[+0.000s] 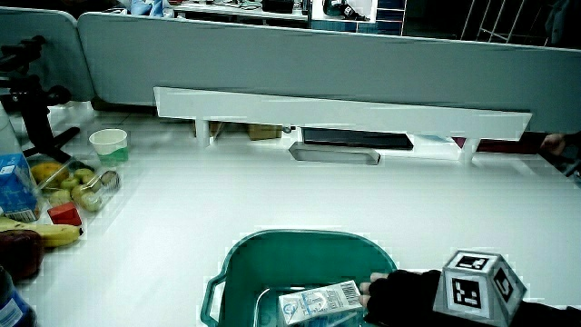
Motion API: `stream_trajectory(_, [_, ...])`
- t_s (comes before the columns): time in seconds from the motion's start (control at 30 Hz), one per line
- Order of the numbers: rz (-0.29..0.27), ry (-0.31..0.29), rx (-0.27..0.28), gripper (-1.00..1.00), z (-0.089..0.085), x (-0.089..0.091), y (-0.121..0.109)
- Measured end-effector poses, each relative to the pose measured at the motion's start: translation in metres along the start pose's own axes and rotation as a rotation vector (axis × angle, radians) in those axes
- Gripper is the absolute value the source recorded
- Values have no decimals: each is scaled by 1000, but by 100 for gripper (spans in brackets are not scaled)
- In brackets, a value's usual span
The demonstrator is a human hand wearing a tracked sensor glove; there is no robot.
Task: Pick milk from plate
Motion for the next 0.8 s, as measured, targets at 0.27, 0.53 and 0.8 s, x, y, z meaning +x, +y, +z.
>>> stream_trajectory(0.27, [-97, -24, 17, 0, 9, 17, 27])
stream_trajectory(0.53, [-138, -6, 10, 0, 22, 27, 56])
stream_trajectory(0.8, [-101, 67, -95, 0, 28, 26, 80])
